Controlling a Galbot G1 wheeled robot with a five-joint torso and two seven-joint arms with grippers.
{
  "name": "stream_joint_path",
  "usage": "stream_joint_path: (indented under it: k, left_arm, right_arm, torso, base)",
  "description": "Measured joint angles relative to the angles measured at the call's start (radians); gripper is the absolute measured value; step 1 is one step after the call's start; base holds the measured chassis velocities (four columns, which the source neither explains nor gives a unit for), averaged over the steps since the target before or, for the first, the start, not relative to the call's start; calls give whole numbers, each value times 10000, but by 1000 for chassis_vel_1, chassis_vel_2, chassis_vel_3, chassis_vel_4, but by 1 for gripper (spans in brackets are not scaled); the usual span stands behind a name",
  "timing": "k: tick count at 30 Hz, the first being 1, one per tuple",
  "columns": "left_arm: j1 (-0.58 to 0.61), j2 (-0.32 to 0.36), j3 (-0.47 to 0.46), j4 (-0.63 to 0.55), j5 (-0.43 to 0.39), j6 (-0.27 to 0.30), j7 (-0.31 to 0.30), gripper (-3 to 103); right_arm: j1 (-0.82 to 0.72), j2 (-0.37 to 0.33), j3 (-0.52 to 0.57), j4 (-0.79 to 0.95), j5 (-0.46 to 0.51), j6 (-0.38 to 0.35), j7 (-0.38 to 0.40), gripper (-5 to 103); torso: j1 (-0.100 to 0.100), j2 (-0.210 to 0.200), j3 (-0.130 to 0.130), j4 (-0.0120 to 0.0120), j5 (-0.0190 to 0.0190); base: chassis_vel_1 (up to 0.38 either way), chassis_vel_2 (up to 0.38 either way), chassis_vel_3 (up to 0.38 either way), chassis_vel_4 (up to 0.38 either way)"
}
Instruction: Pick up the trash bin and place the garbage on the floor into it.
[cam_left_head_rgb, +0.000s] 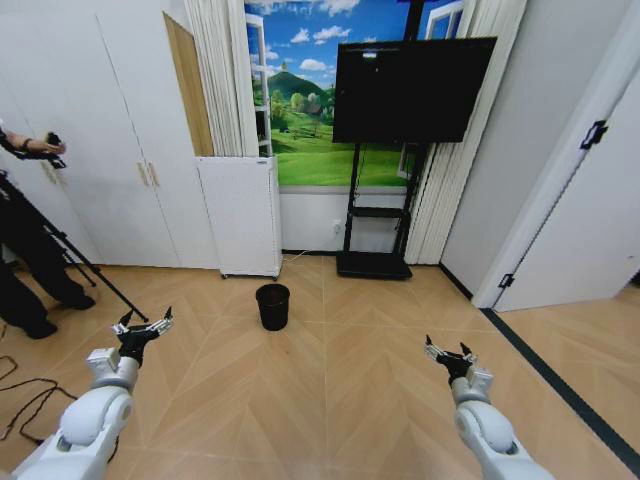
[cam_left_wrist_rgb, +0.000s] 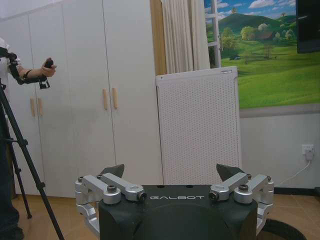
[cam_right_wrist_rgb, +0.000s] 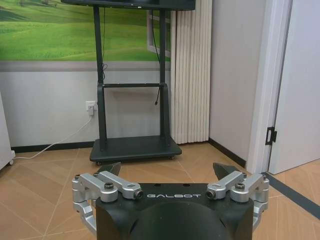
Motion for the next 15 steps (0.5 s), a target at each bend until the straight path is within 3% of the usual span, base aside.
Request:
stream_joint_path:
  k: [15]
  left_arm:
    - [0, 0, 0, 0, 0, 0, 0, 100]
  right_arm:
    - [0, 0, 0, 0, 0, 0, 0, 100]
  torso:
    - [-1, -1, -1, 0, 0]
  base:
    - [0, 0, 0, 0]
